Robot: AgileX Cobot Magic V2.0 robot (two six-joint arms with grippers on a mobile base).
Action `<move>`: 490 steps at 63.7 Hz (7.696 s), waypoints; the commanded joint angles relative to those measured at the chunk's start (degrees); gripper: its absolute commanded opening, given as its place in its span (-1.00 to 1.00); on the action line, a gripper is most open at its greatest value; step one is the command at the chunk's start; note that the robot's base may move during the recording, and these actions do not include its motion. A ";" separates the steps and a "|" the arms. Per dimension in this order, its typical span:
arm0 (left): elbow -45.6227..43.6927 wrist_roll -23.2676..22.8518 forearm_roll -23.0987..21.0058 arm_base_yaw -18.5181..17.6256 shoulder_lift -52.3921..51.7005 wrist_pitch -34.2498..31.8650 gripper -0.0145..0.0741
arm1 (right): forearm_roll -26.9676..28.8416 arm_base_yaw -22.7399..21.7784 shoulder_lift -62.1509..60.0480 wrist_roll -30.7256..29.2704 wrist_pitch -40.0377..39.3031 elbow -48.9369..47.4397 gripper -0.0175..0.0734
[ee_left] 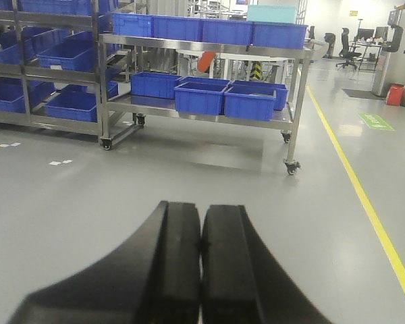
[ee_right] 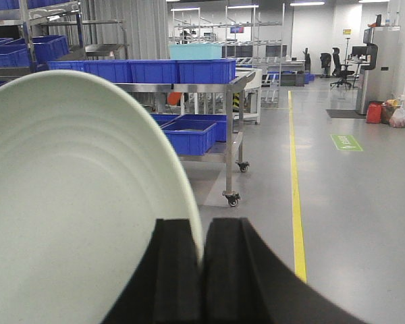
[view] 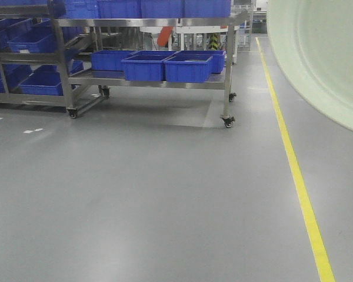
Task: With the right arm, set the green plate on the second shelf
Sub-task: 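Drive the base away from the table holding the plate in the right gripper, then turn the base toward the rack of blue bins, plate held, then drive up to the shelf rack and stop before the blue bins, then lower the plate with the right gripper into the blue bin on the shelf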
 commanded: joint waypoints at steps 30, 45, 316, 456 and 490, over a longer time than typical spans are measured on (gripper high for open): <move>2.34 -0.25 -0.16 -0.09 -0.99 -4.73 -0.38 | 0.44 0.04 0.61 0.44 -6.44 -1.94 -0.55; 2.34 -0.25 -0.16 -0.09 -0.99 -4.73 -0.38 | 0.44 0.04 0.61 0.44 -6.44 -1.94 -0.55; 2.34 -0.25 -0.16 0.01 -0.99 -4.73 -0.38 | 0.44 0.04 0.61 0.44 -6.44 -1.94 -0.55; 2.34 -0.25 -0.16 0.01 -0.99 -4.73 -0.38 | 0.49 0.04 0.92 0.50 -11.73 -2.36 -0.55; 2.34 -0.25 -0.16 0.01 -0.99 -4.73 -0.38 | 0.49 0.04 34.76 0.44 -20.70 -20.99 -0.55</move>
